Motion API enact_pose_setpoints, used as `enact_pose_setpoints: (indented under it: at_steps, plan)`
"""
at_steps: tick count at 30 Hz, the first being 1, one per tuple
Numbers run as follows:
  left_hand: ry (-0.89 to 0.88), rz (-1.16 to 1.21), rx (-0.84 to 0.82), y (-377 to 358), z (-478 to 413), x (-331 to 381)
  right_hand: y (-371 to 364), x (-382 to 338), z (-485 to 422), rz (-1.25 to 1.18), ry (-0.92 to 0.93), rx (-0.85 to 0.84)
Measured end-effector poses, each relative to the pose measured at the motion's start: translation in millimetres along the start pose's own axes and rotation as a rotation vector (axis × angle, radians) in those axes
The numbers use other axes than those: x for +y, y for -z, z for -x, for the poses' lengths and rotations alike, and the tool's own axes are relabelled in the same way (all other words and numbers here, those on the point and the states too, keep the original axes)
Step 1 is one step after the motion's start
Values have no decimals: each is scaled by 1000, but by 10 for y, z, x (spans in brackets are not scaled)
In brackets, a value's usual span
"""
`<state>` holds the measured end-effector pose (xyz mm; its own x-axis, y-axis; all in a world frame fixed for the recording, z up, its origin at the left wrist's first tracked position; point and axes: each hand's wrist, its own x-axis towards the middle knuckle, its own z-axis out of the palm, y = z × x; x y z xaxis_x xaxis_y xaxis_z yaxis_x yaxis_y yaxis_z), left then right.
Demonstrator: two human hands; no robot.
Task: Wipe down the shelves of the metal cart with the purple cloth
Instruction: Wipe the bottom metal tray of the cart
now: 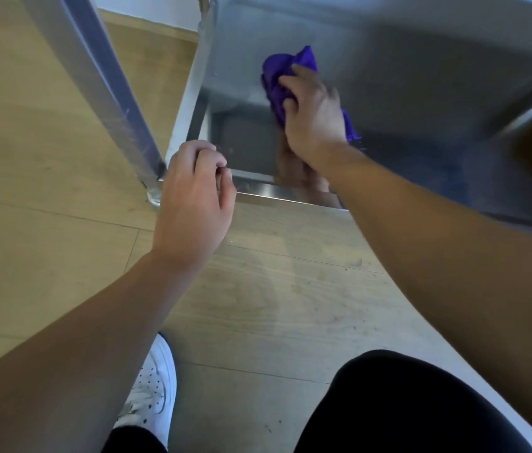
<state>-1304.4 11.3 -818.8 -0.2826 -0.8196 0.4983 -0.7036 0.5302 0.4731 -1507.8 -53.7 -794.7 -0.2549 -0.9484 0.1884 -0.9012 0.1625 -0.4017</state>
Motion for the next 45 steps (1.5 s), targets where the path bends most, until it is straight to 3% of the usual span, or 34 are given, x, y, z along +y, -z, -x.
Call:
enact_pose_setpoints:
  at_steps: [4,10,26,34,36,41,45]
  plan:
    - [50,-21,-2,-13,-56,6,-109,-362,362,3,244,-34]
    - [39,-161,-104,-86,-168,203,-19,-83,498,54,254,-16]
    - [-314,28,-351,-831,-316,1417,913,1709,874,196,-195,145]
    - [-352,0,-383,-991,-269,1385,1368,2528,1075,233,-621,245]
    - [-336,5,-379,-1000,-273,1400,1227,2296,968,228,-579,219]
    - [-321,-9,-358,-1000,-273,1416,750,1524,751,172,-234,165]
    - [-320,-5,-361,-986,-289,1412,899,1835,777,187,-198,169]
